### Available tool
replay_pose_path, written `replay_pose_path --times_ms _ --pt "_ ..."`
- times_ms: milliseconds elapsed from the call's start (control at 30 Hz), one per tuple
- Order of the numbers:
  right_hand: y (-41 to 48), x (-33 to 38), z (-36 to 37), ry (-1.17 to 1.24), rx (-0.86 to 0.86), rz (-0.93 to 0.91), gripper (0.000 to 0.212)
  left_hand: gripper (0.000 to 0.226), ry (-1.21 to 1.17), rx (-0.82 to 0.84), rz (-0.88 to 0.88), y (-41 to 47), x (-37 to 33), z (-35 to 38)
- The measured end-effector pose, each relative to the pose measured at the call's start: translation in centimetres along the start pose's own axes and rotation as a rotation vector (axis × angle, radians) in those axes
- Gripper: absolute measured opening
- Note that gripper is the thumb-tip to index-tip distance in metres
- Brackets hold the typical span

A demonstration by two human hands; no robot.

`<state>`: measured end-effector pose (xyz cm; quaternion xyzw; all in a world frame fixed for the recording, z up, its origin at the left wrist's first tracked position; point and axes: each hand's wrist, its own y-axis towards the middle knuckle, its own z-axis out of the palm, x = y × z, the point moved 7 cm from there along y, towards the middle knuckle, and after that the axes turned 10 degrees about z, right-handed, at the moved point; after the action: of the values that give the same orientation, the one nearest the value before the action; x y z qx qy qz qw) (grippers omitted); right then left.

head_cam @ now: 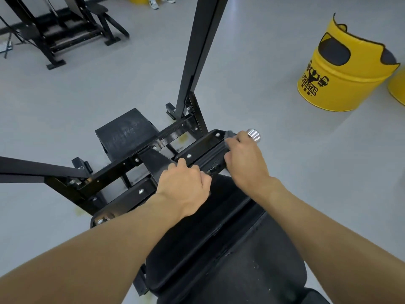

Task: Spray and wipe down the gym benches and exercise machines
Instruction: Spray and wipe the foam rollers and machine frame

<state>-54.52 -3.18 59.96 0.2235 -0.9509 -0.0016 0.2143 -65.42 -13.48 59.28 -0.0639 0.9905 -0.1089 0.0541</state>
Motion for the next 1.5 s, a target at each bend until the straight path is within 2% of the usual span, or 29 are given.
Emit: replay_pose_path --times_ms 67,167,233,300,333,400,467,567,833,1000,1067,1100,1133,1200,1233,1267,1300,1367,1433,1500 --pt "-1.2 1.8 0.4 0.052 0.003 -0.049 0.022 0.035 0.025 0.0 0.058 0.1 -0.3 0.2" --pt "-3.3 4.5 0.6 0.092 0.092 -0.215 0.022 0.056 0.09 0.012 0.101 0.4 -0.5 0.3" --pt "-3.1 4.6 0.3 0.119 0.201 -0.256 0.028 0.051 0.118 0.017 0.092 0.4 -0.5 0.4" --pt "-1.7 3.2 -0.3 0.174 0.249 -0.192 0.032 0.039 0.079 0.008 0.061 0.1 -0.7 -0.3" --pt "-0.9 2.3 -0.8 0.177 0.197 -0.154 0.032 0.037 0.059 0.009 0.035 0.0 -0.7 -0.6" --pt "0.0 0.8 -0.9 0.057 0.117 -0.086 0.027 0.037 0.019 -0.015 0.017 -0.2 -0.9 -1.1" --pt "-0.3 1.1 -0.1 -0.114 0.168 -0.054 0.017 0.037 0.01 -0.022 0.022 -0.2 -0.8 -1.1" --pt "-0.8 2.7 0.1 -0.119 0.2 -0.072 0.013 0.032 -0.054 -0.059 0.023 -0.1 -0.8 -0.8" --pt "-2.8 2.5 0.5 0.317 0.187 -0.002 0.033 0.053 0.043 -0.114 0.008 0.0 -0.3 -0.4" --pt "-5.2 3.3 1.1 0.666 0.344 0.004 0.032 0.038 0.005 -0.117 -0.024 0.0 -0.2 -0.5" --pt "-5.4 2.4 0.9 0.794 0.365 0.081 0.032 0.029 -0.012 -0.141 -0.015 -0.1 -0.3 -0.8" --pt "-5.3 1.8 0.1 0.847 0.291 0.149 0.031 0.027 -0.011 -0.145 -0.014 -0.1 -0.3 -0.8" --pt "-5.0 0.4 -0.5 0.908 0.147 0.256 0.03 0.028 -0.007 -0.144 -0.016 -0.1 -0.3 -0.7" --pt "-4.8 -3.3 -1.8 1.084 -0.219 0.587 0.027 0.036 0.029 -0.143 -0.004 0.1 -0.3 -0.5" --pt "-4.7 -5.2 -1.9 1.184 -0.359 0.774 0.026 0.04 0.054 -0.139 0.002 0.2 -0.3 -0.5" --pt "-4.5 -6.7 -1.4 1.291 -0.422 0.95 0.027 0.043 0.073 -0.128 0.009 0.2 -0.4 -0.5" --pt "-4.1 -7.4 -0.6 1.397 -0.384 1.087 0.027 0.043 0.084 -0.116 0.015 0.2 -0.5 -0.4" --pt "-3.2 -6.8 1.2 1.535 -0.166 1.217 0.022 0.04 0.091 -0.102 0.025 0.2 -0.6 -0.4" --pt "-2.7 -5.6 2.7 1.496 -0.011 1.201 0.023 0.036 0.091 -0.101 0.027 0.2 -0.6 -0.5" --pt "-2.6 -5.0 3.7 1.372 -0.024 1.131 0.025 0.032 0.088 -0.107 0.027 0.1 -0.6 -0.6"
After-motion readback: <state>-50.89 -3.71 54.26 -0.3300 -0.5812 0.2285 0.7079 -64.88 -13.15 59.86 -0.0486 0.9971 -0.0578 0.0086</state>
